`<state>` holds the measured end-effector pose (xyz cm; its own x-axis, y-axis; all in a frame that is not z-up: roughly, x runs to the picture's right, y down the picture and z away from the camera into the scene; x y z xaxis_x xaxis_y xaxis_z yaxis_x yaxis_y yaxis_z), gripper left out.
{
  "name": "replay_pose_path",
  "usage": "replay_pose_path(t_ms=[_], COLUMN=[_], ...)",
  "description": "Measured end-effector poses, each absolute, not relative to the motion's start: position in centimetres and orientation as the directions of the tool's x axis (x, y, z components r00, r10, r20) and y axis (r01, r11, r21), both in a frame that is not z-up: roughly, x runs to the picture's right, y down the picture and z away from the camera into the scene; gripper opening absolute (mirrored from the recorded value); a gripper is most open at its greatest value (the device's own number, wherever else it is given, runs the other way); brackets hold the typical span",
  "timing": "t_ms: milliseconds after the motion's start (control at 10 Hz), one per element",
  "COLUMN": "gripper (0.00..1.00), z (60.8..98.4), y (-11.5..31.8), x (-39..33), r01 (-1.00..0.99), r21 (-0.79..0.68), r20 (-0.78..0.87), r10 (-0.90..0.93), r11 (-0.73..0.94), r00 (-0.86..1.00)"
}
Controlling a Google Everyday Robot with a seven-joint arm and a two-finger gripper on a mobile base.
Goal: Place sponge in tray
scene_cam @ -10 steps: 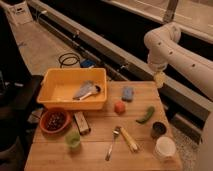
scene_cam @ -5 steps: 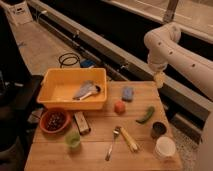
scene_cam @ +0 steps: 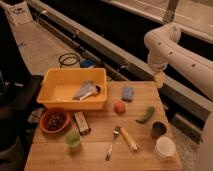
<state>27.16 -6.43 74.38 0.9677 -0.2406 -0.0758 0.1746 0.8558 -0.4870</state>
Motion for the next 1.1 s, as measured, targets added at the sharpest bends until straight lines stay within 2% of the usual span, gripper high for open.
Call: replay_pose_path(t_ms=[200,500,800,1100], gripper=[0.80,0.80,0.80,0.80], z=[73.9,74.5,77.6,77.5], y=[-7.6,-8.5,-6.6,-6.6], x=[26.7,23.9,21.3,21.3], r01=[0.252,0.536,0.576,0.573], r21=[-0.469,-0.373,-0.321,-0.320], r20=[-0.048,0.127,0.242,0.243], r10=[-0.310,-0.531,-0.522,-0.519], r11=[0.846,0.757,0.752,0.755], r00=[0.949,0.838,0.818,0.819])
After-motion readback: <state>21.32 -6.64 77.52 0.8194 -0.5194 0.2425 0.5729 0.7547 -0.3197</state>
